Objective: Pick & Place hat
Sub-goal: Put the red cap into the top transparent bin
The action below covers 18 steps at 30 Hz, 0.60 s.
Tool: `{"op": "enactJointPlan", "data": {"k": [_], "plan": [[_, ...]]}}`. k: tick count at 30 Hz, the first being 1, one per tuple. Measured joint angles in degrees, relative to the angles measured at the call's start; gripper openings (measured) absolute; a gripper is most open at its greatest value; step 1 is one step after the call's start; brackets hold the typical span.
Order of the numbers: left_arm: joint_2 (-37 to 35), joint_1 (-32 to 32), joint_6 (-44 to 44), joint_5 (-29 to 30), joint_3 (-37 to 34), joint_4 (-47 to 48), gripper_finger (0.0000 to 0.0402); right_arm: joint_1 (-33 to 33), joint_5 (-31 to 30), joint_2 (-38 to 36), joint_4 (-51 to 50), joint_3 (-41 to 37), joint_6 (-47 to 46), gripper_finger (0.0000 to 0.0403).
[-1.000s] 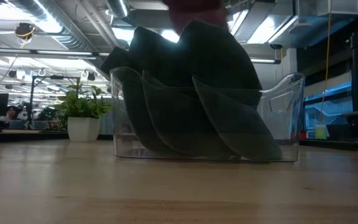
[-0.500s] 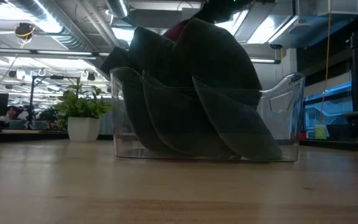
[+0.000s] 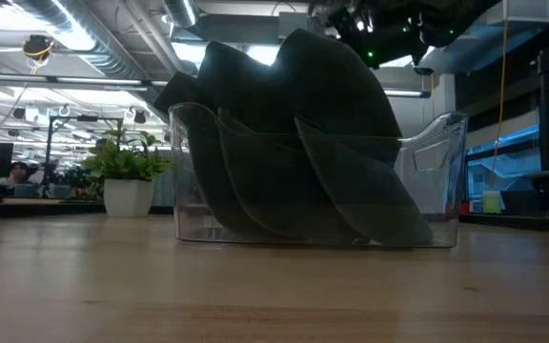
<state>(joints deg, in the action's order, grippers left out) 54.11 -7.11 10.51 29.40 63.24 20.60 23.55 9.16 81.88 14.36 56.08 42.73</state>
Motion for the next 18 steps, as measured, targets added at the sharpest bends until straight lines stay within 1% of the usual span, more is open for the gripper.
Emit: {"op": "enactJointPlan", "data": {"k": [3, 8, 14, 16, 18], "plan": [[0.00, 0.00, 0.96, 0.01, 0.00, 0.05, 0.0125, 0.03, -0.17, 0.03, 1.31, -0.25, 1.53, 0.0037], [0.00, 0.00, 2.19, 0.02, 0.00, 0.44, 0.0126, -0.07, -0.40, -0.40, 2.54, 2.05, 3.15, 0.0037], [0.02, 0.00, 2.31, 0.08, 0.00, 0.63, 0.0125, 0.07, -0.54, -0.34, -0.54, 2.82, 7.52, 0.0037], [0.02, 0.00, 2.31, 0.15, 0.00, 0.63, 0.0124, 0.07, -0.24, -0.34, -0.88, 2.93, 6.10, 0.0037], [0.02, 0.00, 2.31, 0.25, 0.00, 0.63, 0.0123, 0.07, 1.86, -0.41, -3.59, 3.01, 4.41, 0.0037]]}}
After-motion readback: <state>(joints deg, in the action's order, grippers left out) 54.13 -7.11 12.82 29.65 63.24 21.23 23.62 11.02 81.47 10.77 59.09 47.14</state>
